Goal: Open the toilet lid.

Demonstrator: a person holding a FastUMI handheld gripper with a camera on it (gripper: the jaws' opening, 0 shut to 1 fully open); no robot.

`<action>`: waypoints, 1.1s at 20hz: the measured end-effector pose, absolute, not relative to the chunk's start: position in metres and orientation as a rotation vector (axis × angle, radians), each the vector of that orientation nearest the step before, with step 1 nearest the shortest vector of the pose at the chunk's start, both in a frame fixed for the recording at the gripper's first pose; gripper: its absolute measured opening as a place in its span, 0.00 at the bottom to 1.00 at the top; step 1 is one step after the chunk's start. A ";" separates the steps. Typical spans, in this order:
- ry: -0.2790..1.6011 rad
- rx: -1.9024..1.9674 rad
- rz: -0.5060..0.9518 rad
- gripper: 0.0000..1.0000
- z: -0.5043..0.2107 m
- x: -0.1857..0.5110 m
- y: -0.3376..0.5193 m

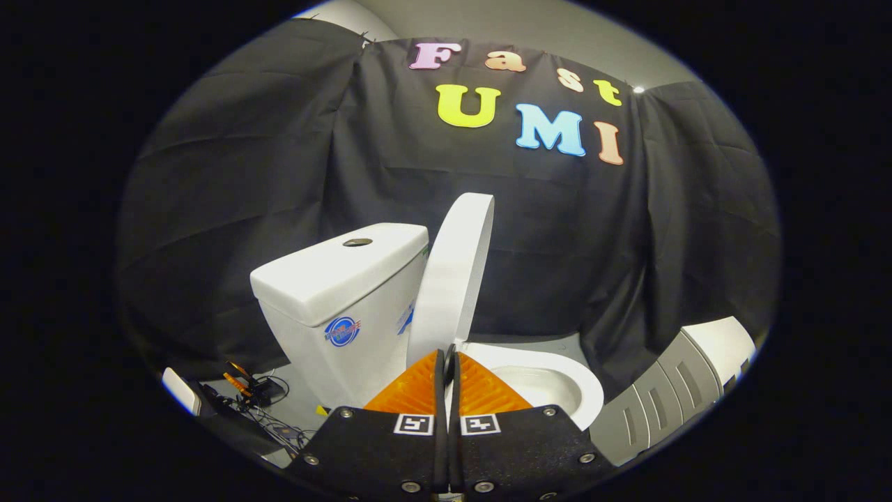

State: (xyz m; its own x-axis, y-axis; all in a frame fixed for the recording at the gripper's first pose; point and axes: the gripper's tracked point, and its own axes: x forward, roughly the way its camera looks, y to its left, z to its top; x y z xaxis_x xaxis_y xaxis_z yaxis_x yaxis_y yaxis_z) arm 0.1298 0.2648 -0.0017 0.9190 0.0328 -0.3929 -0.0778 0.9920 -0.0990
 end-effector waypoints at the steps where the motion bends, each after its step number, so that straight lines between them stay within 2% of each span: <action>1: 0.403 -0.108 0.065 0.00 -0.003 0.129 0.269; 10: 0.423 -0.109 0.160 0.00 -0.003 0.135 0.309; 22: 0.425 -0.137 0.206 0.00 -0.004 0.141 0.333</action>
